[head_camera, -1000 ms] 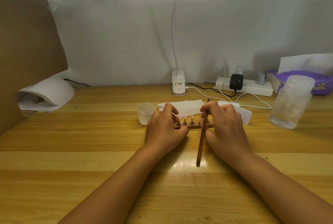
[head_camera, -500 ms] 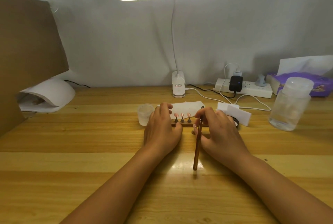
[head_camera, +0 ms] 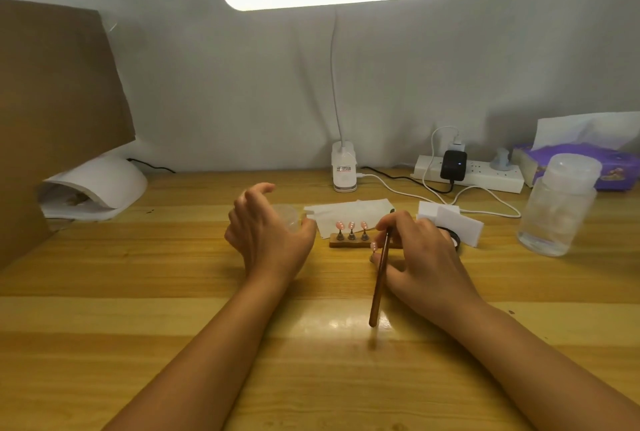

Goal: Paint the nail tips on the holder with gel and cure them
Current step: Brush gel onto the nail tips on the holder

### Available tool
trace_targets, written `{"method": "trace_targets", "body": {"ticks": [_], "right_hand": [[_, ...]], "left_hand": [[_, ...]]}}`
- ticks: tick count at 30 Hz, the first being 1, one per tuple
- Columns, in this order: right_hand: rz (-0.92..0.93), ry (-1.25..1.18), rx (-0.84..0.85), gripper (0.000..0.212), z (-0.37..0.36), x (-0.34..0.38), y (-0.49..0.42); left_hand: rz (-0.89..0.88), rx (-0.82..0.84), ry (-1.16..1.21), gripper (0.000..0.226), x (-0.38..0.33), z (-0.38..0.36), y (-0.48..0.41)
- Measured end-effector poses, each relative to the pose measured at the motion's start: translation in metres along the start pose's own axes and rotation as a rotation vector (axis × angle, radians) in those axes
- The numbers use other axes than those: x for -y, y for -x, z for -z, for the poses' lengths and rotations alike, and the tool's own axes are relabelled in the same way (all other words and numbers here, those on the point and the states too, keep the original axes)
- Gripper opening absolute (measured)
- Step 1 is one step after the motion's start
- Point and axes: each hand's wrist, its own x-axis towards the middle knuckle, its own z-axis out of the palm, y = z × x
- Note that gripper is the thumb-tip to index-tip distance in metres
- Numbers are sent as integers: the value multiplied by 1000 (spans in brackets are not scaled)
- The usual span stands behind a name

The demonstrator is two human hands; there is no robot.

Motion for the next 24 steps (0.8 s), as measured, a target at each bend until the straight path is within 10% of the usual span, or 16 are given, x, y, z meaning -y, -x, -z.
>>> {"method": "trace_targets", "body": {"ticks": [7, 16, 24], "right_hand": [[15, -87, -122, 29, 0, 3, 0], [138, -411, -479, 19, 12, 23, 4], [135, -522, -439, 9, 12, 25, 3]], "left_hand": [[180, 261, 16, 66, 11, -6, -6], [-590, 179, 133, 67, -21, 5, 27], [-756, 246, 131, 71, -26, 9, 31]]}}
